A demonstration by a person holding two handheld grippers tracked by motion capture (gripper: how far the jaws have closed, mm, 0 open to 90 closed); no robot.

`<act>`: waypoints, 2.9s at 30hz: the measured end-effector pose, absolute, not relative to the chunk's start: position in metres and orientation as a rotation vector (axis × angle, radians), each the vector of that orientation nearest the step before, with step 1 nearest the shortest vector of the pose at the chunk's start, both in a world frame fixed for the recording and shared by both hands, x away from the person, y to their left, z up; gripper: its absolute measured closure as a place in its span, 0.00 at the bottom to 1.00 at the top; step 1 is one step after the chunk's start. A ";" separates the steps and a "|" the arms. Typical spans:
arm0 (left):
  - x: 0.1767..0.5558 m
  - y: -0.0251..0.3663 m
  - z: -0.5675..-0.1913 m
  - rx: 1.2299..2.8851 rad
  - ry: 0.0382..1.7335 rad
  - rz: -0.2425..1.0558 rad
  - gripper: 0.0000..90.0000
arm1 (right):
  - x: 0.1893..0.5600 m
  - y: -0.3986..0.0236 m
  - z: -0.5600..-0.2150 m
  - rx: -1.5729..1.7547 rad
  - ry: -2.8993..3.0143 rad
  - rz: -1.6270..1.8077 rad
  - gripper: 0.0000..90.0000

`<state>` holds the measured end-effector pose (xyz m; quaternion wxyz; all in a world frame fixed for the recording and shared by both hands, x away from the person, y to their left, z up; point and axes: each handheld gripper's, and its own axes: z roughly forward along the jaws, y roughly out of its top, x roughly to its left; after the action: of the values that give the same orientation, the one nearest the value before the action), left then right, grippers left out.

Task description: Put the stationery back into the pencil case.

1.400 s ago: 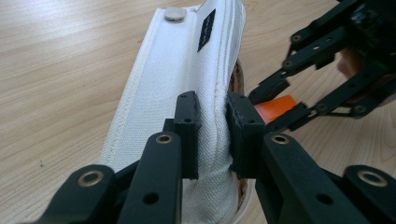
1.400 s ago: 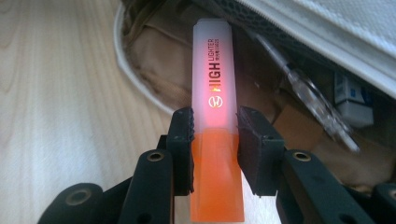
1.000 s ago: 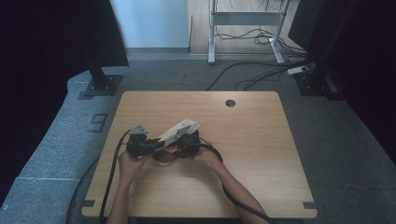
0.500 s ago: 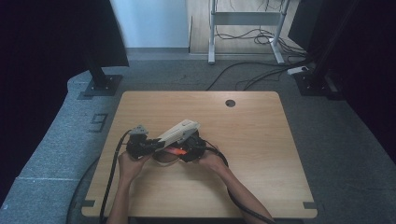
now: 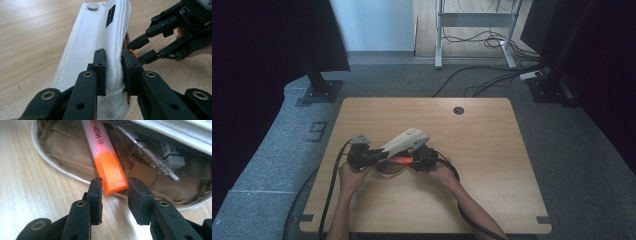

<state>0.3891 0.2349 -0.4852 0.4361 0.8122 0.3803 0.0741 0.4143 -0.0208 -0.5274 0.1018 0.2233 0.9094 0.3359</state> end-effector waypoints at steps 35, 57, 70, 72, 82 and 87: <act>0.379 0.217 -0.498 2.103 0.908 0.120 0.69 | 0.426 -0.044 -0.518 0.757 2.590 1.014 0.76; 0.375 0.202 -0.512 2.164 0.893 0.195 0.57 | 0.418 -0.065 -0.514 0.790 2.574 1.078 0.57; 0.369 0.210 -0.496 2.086 0.861 0.164 0.24 | 0.408 -0.064 -0.504 0.752 2.594 1.111 0.26; 0.366 0.210 -0.494 2.109 0.845 0.177 0.18 | 0.406 -0.064 -0.502 0.751 2.600 1.108 0.21; 0.357 0.213 -0.488 2.123 0.825 0.215 0.15 | 0.394 -0.074 -0.497 0.762 2.591 1.109 0.14; 0.353 0.214 -0.486 2.122 0.811 0.231 0.12 | 0.390 -0.081 -0.495 0.767 2.579 1.114 0.11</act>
<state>0.3532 0.2137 -0.4858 0.4159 0.8452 0.3229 0.0919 0.3897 -0.0815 -0.4954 0.1145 0.2617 0.8798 0.3799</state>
